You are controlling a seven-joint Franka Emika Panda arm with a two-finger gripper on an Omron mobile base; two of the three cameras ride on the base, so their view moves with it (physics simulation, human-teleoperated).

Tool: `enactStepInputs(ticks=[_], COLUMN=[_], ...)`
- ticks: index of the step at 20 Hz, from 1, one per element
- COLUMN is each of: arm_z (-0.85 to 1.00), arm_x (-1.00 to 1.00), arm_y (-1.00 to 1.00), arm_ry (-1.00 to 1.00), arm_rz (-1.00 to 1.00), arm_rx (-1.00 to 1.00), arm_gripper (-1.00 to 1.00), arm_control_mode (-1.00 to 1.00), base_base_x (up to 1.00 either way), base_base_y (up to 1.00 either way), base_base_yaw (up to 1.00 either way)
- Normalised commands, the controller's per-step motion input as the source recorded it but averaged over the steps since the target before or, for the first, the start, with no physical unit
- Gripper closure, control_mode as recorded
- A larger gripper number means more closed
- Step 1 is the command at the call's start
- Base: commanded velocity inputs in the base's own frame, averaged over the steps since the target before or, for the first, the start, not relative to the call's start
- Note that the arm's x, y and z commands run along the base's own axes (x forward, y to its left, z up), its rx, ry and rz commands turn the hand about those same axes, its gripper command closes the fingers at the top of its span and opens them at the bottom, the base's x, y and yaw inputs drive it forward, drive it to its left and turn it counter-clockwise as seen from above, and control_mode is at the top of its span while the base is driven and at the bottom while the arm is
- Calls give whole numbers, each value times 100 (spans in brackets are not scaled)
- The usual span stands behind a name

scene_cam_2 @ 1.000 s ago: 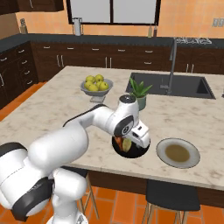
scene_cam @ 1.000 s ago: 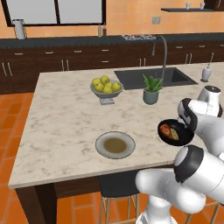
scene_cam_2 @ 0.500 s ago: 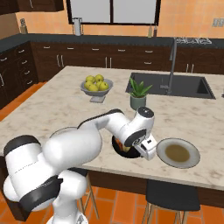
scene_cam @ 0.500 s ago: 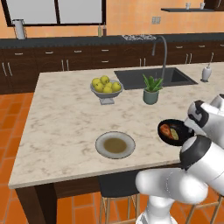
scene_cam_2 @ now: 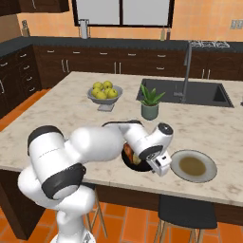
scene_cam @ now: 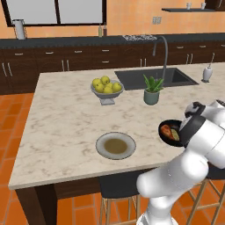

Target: Pick the chicken drumstick and potato from their plates and place them in the bowl. Then put the bowl in the fridge.

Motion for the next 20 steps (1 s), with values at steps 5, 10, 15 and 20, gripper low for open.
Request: enactStepInputs(ticks=[5,10,15,20], arm_z=[-44,-37,-20,0], arm_x=[12,15,19,12], arm_y=[0,4,31,31], arm_ry=[1,1,2,1], arm_rz=[0,0,0,-5], arm_rx=[2,0,0,-1], arm_gripper=[-100,100,100,100], arm_control_mode=[-100,-100,-100,-100], base_base_x=[0,0,0,0], base_base_y=[0,0,0,0], base_base_yaw=[0,0,0,0])
